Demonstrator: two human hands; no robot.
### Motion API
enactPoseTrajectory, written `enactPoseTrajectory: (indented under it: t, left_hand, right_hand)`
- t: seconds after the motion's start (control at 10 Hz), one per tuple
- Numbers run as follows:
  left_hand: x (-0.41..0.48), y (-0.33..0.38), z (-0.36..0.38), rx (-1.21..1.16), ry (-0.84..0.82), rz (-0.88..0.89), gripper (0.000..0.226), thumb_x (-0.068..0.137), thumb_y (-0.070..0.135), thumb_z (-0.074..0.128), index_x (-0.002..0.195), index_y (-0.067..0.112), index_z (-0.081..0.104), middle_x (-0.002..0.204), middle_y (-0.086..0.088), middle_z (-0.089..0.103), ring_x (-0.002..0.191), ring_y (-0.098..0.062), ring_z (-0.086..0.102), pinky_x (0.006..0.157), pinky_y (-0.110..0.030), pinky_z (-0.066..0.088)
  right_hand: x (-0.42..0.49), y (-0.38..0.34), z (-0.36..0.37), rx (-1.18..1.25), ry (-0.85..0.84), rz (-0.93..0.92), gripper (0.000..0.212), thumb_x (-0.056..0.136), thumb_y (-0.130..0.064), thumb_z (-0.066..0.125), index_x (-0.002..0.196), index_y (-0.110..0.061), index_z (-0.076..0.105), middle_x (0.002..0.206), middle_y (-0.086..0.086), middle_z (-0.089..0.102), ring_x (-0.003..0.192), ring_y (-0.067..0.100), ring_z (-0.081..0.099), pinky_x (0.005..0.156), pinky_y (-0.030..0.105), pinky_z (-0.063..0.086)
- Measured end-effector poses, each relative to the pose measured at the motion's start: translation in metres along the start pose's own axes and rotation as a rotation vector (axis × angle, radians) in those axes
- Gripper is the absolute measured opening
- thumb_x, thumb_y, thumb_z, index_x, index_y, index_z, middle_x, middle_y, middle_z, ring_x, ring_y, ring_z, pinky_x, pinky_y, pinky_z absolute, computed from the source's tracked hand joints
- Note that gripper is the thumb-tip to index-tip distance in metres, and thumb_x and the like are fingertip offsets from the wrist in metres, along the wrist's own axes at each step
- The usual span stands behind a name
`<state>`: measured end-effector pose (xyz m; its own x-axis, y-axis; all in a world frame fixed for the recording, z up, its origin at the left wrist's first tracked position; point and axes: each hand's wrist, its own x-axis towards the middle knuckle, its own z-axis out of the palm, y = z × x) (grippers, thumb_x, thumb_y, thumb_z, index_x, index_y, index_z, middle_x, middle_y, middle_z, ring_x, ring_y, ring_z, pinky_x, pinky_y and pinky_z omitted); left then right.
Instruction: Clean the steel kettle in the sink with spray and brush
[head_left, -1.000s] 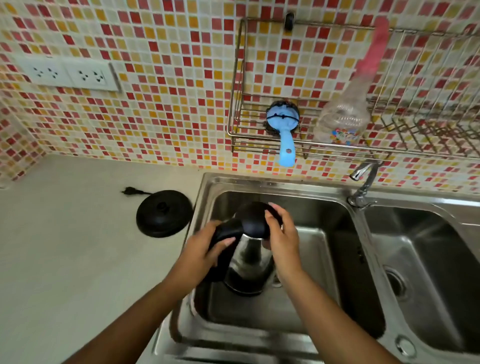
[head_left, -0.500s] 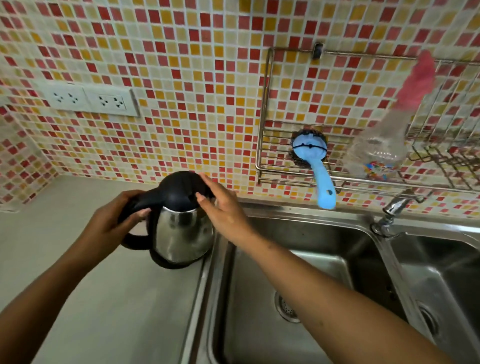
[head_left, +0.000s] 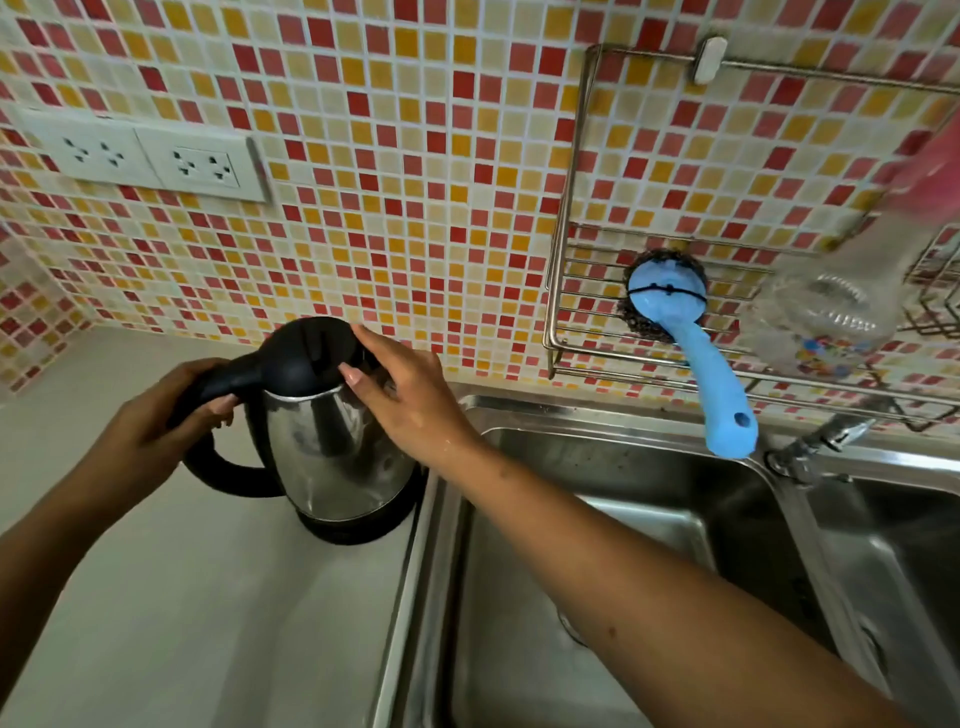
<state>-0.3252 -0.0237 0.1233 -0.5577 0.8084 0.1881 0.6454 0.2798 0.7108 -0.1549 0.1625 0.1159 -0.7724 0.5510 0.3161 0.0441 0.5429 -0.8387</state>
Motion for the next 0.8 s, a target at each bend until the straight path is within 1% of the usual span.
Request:
enactPoseTrajectory:
  t: [0.1, 0.2, 0.3, 0.4, 0.5, 0.6, 0.7, 0.8]
  left_hand:
    - [0.000, -0.003, -0.001, 0.017, -0.022, 0.005, 0.031, 0.090, 0.028, 0.051, 0.114, 0.048, 0.049, 0.087, 0.027, 0.063, 0.081, -0.017, 0.064, 0.072, -0.036, 0.051]
    - [0.001, 0.002, 0.002, 0.070, -0.076, 0.033, 0.028, 0.091, 0.025, 0.052, 0.116, 0.037, 0.050, 0.089, 0.027, 0.063, 0.084, -0.008, 0.063, 0.070, -0.028, 0.050]
    - [0.000, 0.009, 0.002, 0.068, -0.119, 0.019, 0.032, 0.086, 0.029, 0.052, 0.113, 0.046, 0.048, 0.090, 0.028, 0.064, 0.083, -0.006, 0.063, 0.071, -0.025, 0.049]
    - [0.000, 0.011, -0.001, 0.068, -0.133, 0.008, 0.038, 0.085, 0.032, 0.049, 0.109, 0.061, 0.043, 0.092, 0.024, 0.064, 0.085, -0.006, 0.063, 0.072, -0.024, 0.047]
    - [-0.002, 0.012, 0.001, 0.067, -0.123, 0.013, 0.041, 0.086, 0.033, 0.047, 0.111, 0.065, 0.040, 0.102, 0.032, 0.061, 0.092, -0.001, 0.061, 0.080, -0.022, 0.047]
    - [-0.006, 0.013, 0.006, 0.071, -0.104, 0.028, 0.043, 0.089, 0.029, 0.047, 0.120, 0.056, 0.034, 0.126, 0.016, 0.054, 0.114, -0.011, 0.052, 0.096, -0.028, 0.039]
    - [-0.005, 0.009, 0.008, 0.188, -0.048, 0.013, 0.047, 0.090, 0.032, 0.047, 0.134, 0.042, 0.033, 0.138, -0.008, 0.048, 0.126, -0.026, 0.046, 0.100, -0.035, 0.035]
    - [-0.011, 0.024, 0.010, 0.355, -0.019, 0.021, 0.063, 0.090, 0.043, 0.039, 0.147, 0.016, 0.032, 0.151, -0.013, 0.035, 0.139, -0.030, 0.031, 0.112, -0.043, 0.028]
  right_hand:
    - [-0.004, 0.006, 0.003, -0.028, -0.021, -0.002, 0.053, 0.094, -0.031, 0.056, 0.143, -0.016, 0.042, 0.137, 0.006, 0.056, 0.125, 0.025, 0.050, 0.109, 0.040, 0.039]
    - [-0.020, 0.011, -0.005, -0.060, -0.042, 0.048, 0.052, 0.096, -0.032, 0.052, 0.146, -0.024, 0.037, 0.149, -0.003, 0.043, 0.133, 0.019, 0.033, 0.110, 0.028, 0.026]
    - [-0.033, 0.010, -0.011, -0.056, -0.059, 0.045, 0.054, 0.098, -0.030, 0.051, 0.148, -0.026, 0.032, 0.153, -0.007, 0.037, 0.134, 0.013, 0.030, 0.107, 0.023, 0.021]
    - [-0.039, 0.010, -0.008, -0.076, -0.147, 0.063, 0.060, 0.099, -0.033, 0.046, 0.152, -0.031, 0.017, 0.158, -0.012, 0.022, 0.137, 0.004, 0.018, 0.109, 0.021, 0.014]
    - [-0.037, 0.014, -0.003, -0.111, -0.176, 0.040, 0.063, 0.100, -0.036, 0.042, 0.153, -0.031, 0.008, 0.161, -0.011, 0.011, 0.145, 0.008, 0.012, 0.115, 0.027, 0.015]
    - [-0.040, 0.019, -0.001, -0.166, -0.201, 0.004, 0.066, 0.100, -0.041, 0.039, 0.153, -0.030, 0.001, 0.162, -0.010, 0.004, 0.149, 0.012, 0.008, 0.120, 0.039, 0.018]
    - [-0.038, 0.018, -0.006, -0.183, -0.232, 0.021, 0.066, 0.100, -0.042, 0.039, 0.153, -0.029, 0.002, 0.163, -0.009, 0.004, 0.149, 0.013, 0.008, 0.121, 0.043, 0.017]
    - [-0.041, 0.001, -0.021, -0.256, -0.260, 0.046, 0.067, 0.100, -0.043, 0.037, 0.154, -0.023, 0.004, 0.163, -0.005, 0.002, 0.150, 0.014, 0.001, 0.122, 0.044, 0.011]
